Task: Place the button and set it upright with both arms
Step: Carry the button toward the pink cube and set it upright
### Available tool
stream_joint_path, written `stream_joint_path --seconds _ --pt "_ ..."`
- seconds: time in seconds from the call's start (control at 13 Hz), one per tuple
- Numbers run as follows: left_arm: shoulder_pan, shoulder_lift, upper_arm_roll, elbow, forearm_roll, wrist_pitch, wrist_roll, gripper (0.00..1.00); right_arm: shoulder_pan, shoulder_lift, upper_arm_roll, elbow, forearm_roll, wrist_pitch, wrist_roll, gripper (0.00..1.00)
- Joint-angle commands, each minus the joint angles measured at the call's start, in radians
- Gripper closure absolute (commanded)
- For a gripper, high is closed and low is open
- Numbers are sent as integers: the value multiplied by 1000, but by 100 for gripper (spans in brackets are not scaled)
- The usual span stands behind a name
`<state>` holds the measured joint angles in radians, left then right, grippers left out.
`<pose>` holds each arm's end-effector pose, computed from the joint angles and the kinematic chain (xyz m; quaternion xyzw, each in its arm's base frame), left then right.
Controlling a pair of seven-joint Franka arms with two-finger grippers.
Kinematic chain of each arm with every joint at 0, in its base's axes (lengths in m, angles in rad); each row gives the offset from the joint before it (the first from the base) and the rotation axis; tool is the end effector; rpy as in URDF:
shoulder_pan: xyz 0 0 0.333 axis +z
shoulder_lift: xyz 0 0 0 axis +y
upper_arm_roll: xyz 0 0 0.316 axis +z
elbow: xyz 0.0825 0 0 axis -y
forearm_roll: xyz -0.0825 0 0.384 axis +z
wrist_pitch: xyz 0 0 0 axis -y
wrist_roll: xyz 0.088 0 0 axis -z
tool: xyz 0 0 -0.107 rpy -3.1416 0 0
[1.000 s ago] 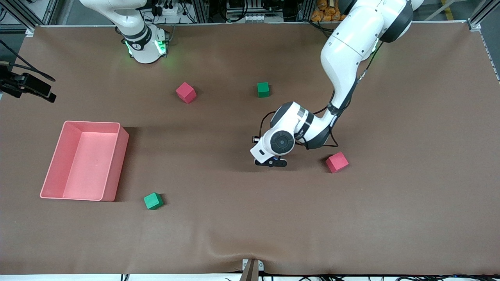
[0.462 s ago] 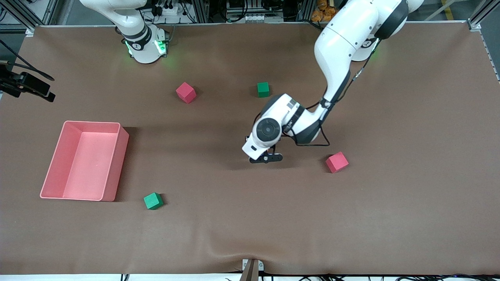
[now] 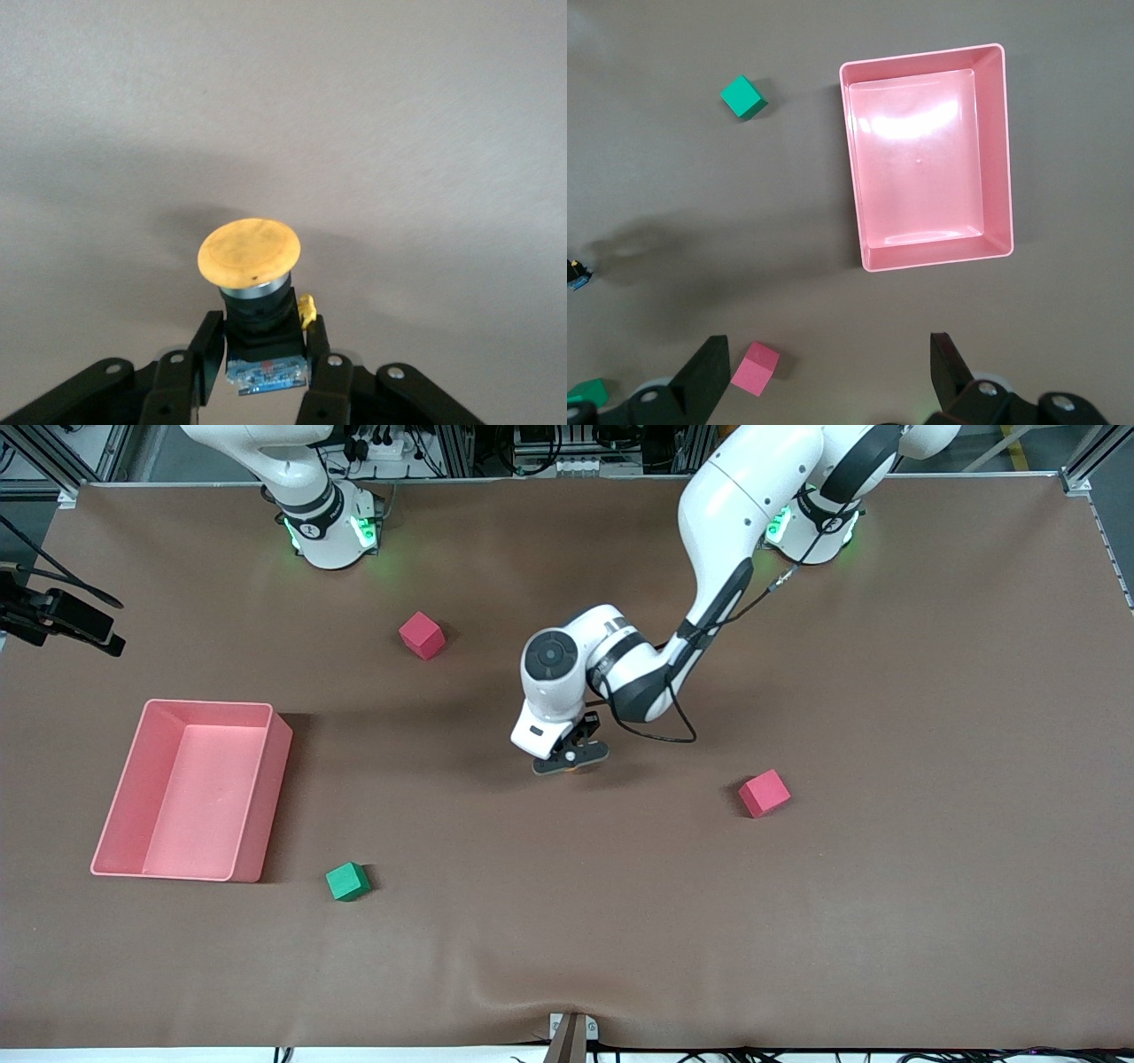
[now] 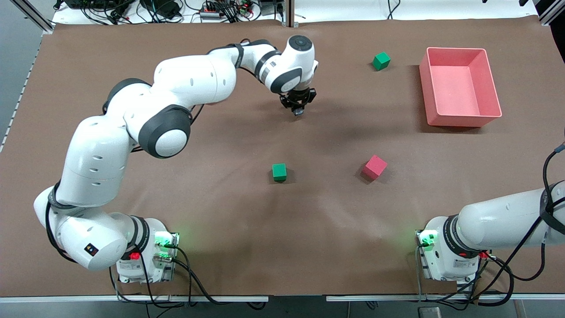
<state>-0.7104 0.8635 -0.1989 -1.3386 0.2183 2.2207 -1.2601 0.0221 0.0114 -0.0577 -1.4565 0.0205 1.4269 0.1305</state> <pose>0.4885 -0.5613 0.2184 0.9891 0.1457 0.0203 0.0102 0.5429 -0.0167 0.6591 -0.9964 0.0817 0.0209 0.0089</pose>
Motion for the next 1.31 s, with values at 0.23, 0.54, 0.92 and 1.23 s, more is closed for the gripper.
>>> stream_joint_path --seconds 0.23,0.54,0.92,1.23 --pt "-131 17 56 -7 240 70 -217 100 -5 2 1 13 12 -17 -11 0" --pt "-251 31 159 -7 342 70 -232 100 -7 4 2 13 12 -22 -11 0" --pt "-282 55 188 -10 542 138 -321 100 -5 4 2 13 12 -25 -12 0" --pt "-287 83 193 -11 803 185 -427 100 -7 4 2 13 12 -23 -12 0"
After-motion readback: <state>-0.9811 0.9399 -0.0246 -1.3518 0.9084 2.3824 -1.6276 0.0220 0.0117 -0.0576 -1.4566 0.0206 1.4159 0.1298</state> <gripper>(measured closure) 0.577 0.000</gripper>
